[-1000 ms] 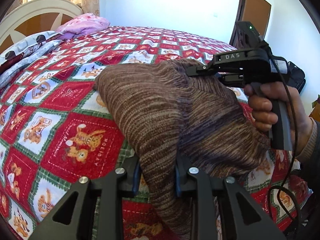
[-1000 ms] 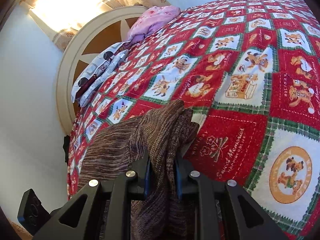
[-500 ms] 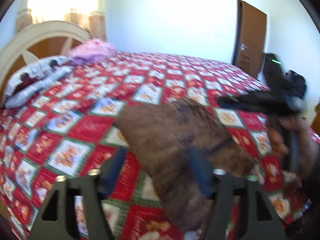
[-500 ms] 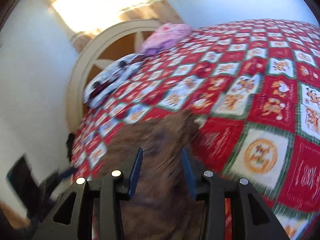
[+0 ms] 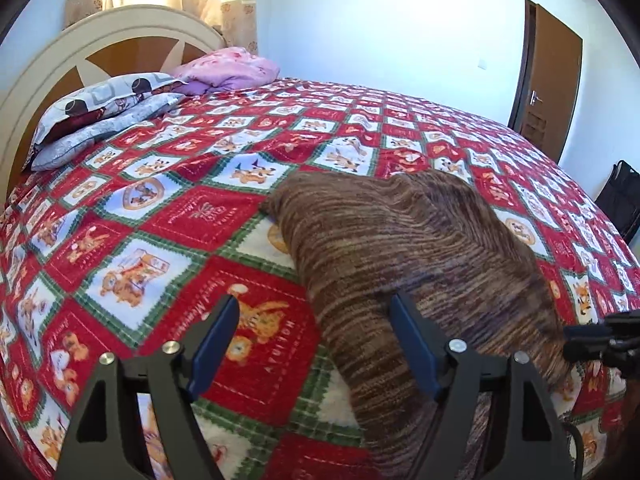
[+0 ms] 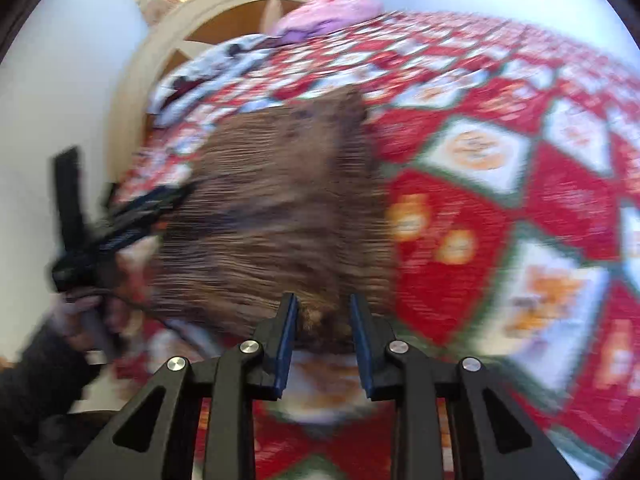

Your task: Fold small clothes

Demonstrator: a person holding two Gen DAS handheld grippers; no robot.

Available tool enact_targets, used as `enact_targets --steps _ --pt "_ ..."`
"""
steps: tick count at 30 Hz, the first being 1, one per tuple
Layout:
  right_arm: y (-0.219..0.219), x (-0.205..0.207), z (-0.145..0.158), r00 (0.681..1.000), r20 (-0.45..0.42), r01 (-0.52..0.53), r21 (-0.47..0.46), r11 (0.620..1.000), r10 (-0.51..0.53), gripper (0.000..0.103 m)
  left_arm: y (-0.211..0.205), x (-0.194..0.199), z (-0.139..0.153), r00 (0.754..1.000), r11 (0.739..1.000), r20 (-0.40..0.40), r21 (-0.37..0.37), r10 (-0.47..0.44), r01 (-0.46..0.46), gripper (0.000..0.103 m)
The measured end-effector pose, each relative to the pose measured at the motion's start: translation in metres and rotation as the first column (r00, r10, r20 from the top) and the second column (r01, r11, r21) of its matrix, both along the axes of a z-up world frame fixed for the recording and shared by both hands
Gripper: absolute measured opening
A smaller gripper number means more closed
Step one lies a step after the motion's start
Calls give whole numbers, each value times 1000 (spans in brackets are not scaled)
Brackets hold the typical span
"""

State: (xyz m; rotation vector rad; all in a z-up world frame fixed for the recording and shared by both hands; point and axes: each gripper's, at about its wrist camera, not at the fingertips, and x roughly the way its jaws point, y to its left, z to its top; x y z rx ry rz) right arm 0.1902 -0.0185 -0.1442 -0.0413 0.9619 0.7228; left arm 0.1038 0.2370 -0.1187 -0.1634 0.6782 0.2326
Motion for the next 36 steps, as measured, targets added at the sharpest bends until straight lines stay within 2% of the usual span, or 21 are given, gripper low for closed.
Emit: enact_targets --steps 1,3,4,7,9,13,20,26,36 --pt "-3 2 -1 1000 -4 17 -13 1000 -17 36 -2 -2 0 1000 1000 1 -5 -3 3 80" --pt "-9 -3 5 1000 5 31 7 1000 -31 36 -5 -7 5 1000 1000 -6 4 -14 14 80" --pt "-8 -9 10 999 39 30 -4 1000 -30 36 -7 -10 8 1000 1000 -13 21 -19 20 82" --pt "0 -23 23 992 119 35 -28 999 -32 52 -13 -25 22 1000 997 -11 69 -19 20 83" --pt "1 -32 33 986 160 44 -17 999 -40 52 -17 -41 35 1000 997 14 79 -21 20 84" --pt "-1 -57 58 962 261 81 22 996 -84 52 -34 -69 63 996 992 78 121 -31 22 97" --pt "1 -95 88 917 384 101 28 995 -104 59 -55 -82 87 986 988 143 138 -89 69 97" --pt "-1 -110 101 892 435 115 42 992 -122 59 -61 -86 88 983 988 153 135 -99 78 97" --pt "-1 -115 104 885 446 124 48 991 -132 59 -65 -89 88 983 988 155 133 -97 76 97"
